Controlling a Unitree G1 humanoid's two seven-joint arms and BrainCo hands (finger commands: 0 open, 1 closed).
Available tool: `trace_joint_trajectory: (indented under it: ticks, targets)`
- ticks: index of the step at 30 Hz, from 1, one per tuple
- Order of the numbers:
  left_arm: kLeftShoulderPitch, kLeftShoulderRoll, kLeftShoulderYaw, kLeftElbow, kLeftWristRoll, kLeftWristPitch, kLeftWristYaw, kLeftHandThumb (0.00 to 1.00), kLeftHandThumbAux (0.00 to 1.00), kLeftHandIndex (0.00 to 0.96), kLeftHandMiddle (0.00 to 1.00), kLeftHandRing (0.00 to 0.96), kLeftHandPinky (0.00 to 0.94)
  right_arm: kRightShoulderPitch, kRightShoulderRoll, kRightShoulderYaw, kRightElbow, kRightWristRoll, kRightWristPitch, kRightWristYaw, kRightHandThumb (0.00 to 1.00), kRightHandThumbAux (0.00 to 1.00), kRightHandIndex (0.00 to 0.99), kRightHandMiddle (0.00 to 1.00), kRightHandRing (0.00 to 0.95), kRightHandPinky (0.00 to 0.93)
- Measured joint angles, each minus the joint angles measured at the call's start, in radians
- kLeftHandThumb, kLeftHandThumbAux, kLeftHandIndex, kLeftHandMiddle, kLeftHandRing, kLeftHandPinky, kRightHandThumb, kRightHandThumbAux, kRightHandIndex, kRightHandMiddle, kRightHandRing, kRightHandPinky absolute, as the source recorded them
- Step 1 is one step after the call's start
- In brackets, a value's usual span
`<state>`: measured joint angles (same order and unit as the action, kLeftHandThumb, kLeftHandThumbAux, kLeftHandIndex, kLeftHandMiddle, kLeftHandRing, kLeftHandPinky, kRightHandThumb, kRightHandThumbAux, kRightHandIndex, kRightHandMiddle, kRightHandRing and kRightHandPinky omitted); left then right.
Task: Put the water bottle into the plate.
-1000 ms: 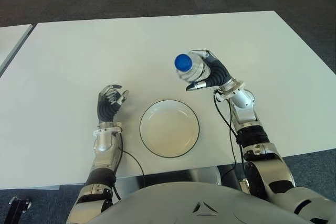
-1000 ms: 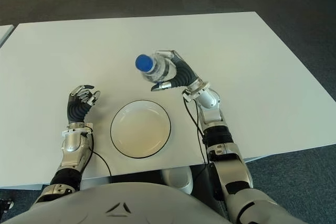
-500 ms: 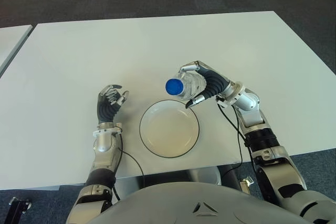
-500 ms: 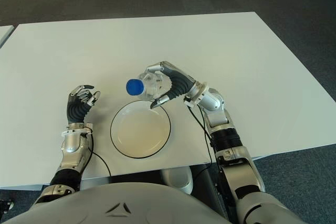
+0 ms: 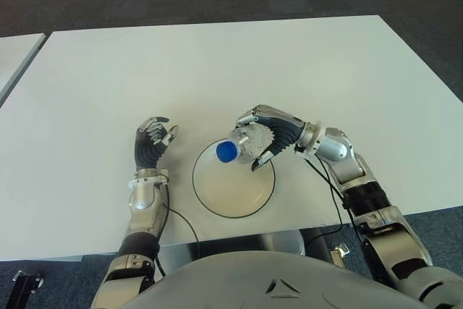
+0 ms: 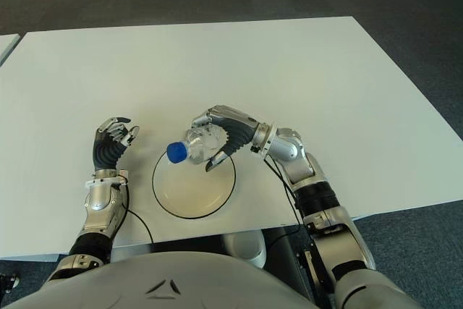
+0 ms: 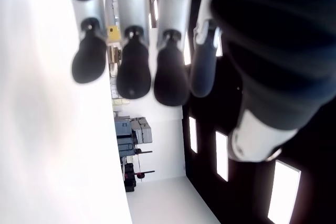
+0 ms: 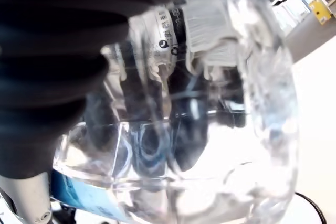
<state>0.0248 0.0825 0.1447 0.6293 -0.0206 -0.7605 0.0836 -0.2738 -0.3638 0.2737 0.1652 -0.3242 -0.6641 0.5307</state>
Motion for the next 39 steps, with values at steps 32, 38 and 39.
trace_joint_trajectory:
  ticks: [32, 38, 39]
  targets:
    - [0.003, 0.0, 0.005, -0.005, -0.006, 0.011, -0.018, 0.694, 0.721, 0.433, 0.735, 0.737, 0.716, 0.059, 0.016, 0.224, -0.177, -0.542, 0.428, -0.107, 0.702, 0.722, 0.437, 0.809, 0.806, 0.786]
    - [0.003, 0.0, 0.005, -0.007, -0.006, 0.011, -0.018, 0.694, 0.721, 0.434, 0.737, 0.739, 0.723, 0.06, 0.012, 0.238, -0.176, -0.557, 0.434, -0.132, 0.696, 0.722, 0.427, 0.732, 0.721, 0.699]
    - [0.004, 0.0, 0.005, -0.007, -0.007, 0.011, -0.019, 0.694, 0.721, 0.434, 0.737, 0.739, 0.722, 0.06, 0.01, 0.24, -0.176, -0.557, 0.434, -0.137, 0.694, 0.722, 0.425, 0.721, 0.71, 0.69]
